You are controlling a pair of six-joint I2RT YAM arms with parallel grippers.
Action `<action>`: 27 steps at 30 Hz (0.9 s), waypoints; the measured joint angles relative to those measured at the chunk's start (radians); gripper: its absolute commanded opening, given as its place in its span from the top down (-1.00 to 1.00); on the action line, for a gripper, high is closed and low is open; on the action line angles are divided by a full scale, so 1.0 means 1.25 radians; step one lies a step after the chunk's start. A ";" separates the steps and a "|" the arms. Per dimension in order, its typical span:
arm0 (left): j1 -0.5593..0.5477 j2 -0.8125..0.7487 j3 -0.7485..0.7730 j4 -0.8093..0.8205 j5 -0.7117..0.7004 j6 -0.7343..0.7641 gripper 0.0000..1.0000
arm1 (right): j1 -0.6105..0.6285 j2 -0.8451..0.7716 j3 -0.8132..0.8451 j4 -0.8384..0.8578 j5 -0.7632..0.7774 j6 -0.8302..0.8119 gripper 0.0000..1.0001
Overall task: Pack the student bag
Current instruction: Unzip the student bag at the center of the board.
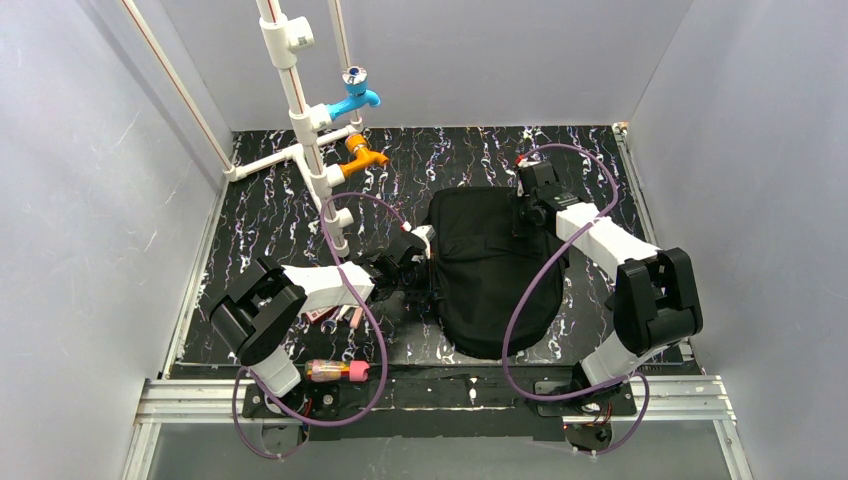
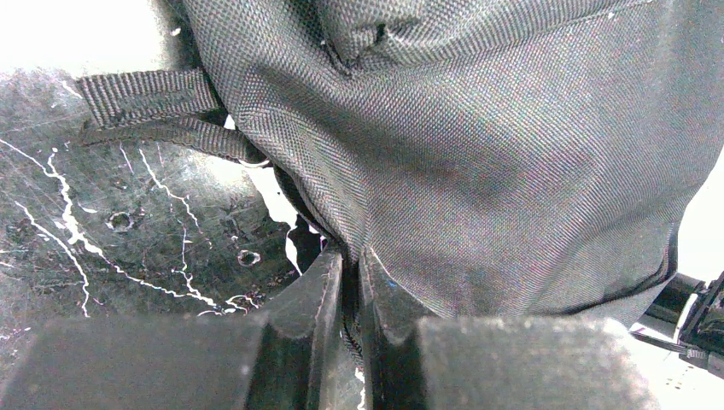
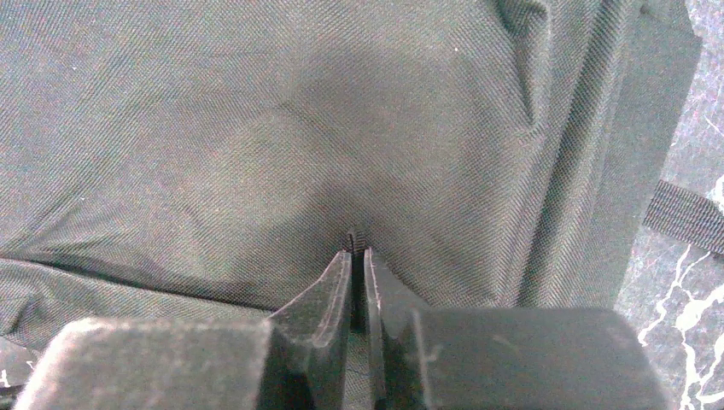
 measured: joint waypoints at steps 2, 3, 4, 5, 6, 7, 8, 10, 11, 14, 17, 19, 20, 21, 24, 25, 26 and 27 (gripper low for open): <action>0.000 0.000 0.000 0.000 0.000 0.000 0.92 | 0.000 -0.005 -0.009 0.011 0.003 0.005 0.97; 0.000 0.000 0.000 0.000 0.000 -0.001 0.92 | -0.001 -0.006 -0.010 0.012 0.004 0.011 0.97; -0.001 0.000 0.000 0.001 0.000 -0.001 0.92 | -0.001 -0.006 -0.010 0.013 0.005 0.015 0.97; -0.001 0.000 0.000 0.001 0.000 -0.001 0.92 | -0.001 -0.007 -0.010 0.013 0.006 0.020 0.97; -0.001 0.000 0.000 0.000 0.000 -0.001 0.92 | -0.002 -0.009 -0.011 0.014 0.006 0.028 0.97; -0.001 0.000 0.000 0.000 0.000 -0.001 0.92 | -0.005 -0.012 -0.014 0.018 0.002 0.035 0.97; -0.001 0.000 0.000 0.000 0.000 -0.001 0.92 | -0.014 -0.019 -0.022 0.027 -0.013 0.050 0.97; -0.001 0.000 0.000 0.000 0.000 -0.001 0.94 | -0.038 -0.049 -0.058 0.068 -0.074 0.096 0.97; -0.001 0.000 0.000 0.000 0.000 -0.001 0.94 | -0.056 -0.072 -0.086 0.099 -0.121 0.130 0.97; -0.002 0.001 0.000 0.001 0.000 -0.001 0.94 | -0.099 -0.126 -0.145 0.171 -0.232 0.230 0.97; -0.006 0.003 0.000 0.001 0.000 -0.001 0.95 | -0.111 -0.128 -0.163 0.258 -0.318 0.324 0.97; -0.009 0.004 0.001 0.002 0.000 -0.002 0.95 | -0.109 -0.120 -0.185 0.322 -0.366 0.381 0.97; -0.011 0.004 0.002 0.001 -0.001 -0.002 0.95 | -0.106 -0.112 -0.190 0.340 -0.381 0.399 0.97; -0.012 0.004 0.002 0.001 -0.001 -0.001 0.95 | -0.100 -0.100 -0.191 0.358 -0.390 0.417 0.97; -0.016 0.004 0.004 0.000 -0.002 0.002 0.96 | -0.070 -0.069 -0.191 0.400 -0.401 0.453 0.97; -0.017 0.004 0.004 0.000 -0.002 0.003 0.96 | -0.054 -0.059 -0.191 0.414 -0.402 0.463 0.97; -0.017 0.004 0.004 -0.001 -0.002 0.003 0.96 | -0.038 -0.050 -0.189 0.422 -0.401 0.470 0.97; -0.017 0.004 0.004 -0.002 -0.002 0.004 0.96 | -0.022 -0.040 -0.183 0.426 -0.399 0.473 0.97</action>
